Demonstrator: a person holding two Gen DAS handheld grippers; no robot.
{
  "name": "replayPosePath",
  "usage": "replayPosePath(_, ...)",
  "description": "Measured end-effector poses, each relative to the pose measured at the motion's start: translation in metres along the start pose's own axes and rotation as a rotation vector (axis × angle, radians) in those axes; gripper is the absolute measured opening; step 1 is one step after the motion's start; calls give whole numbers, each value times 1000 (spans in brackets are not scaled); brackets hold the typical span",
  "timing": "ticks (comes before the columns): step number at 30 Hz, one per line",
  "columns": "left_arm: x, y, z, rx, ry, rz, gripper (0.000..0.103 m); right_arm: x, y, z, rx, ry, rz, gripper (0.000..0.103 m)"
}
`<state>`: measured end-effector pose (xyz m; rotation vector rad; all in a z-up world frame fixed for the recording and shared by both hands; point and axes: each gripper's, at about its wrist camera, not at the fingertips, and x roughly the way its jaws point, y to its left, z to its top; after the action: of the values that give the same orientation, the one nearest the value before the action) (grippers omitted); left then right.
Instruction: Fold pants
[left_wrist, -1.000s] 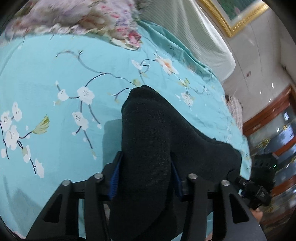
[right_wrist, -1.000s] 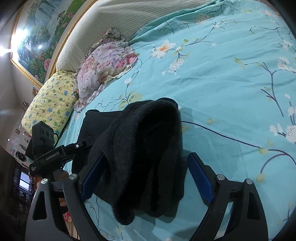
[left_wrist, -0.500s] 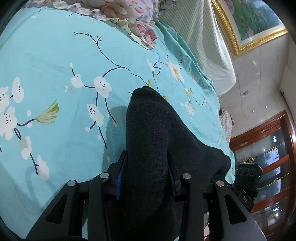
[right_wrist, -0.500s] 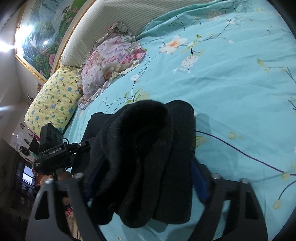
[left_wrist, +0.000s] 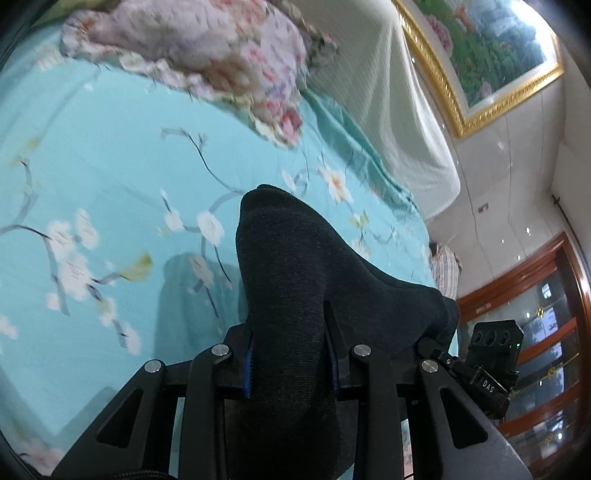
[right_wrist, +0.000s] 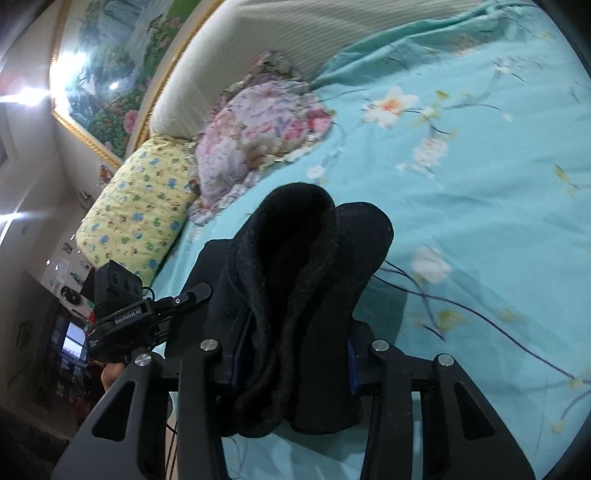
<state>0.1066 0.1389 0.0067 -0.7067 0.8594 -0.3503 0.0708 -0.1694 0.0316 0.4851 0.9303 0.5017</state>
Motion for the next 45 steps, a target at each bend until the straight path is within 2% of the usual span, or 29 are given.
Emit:
replayPosePath(8,-56,18,19,-7,-113,79,29,36,42,26,-90,33,64,42)
replayPosePath(16,-92,56,33,-80,-178,158,29,99,75,50,-163,115,121,42)
replayPosePath(27,-88,83,55,-97,-224,249,29,168,91,75,-229,178,131,42)
replayPosePath(35,-74,101,58,-110,-199,283,30,199,86,82,-252,221,112,43)
replayPosePath(40,-67,113,54,-127,-184,290,37,206,78,81,-243,229,101,53)
replayPosePath(45,-67,112,53,-102,-193,340,56,212,69,80,-244,223,69,64)
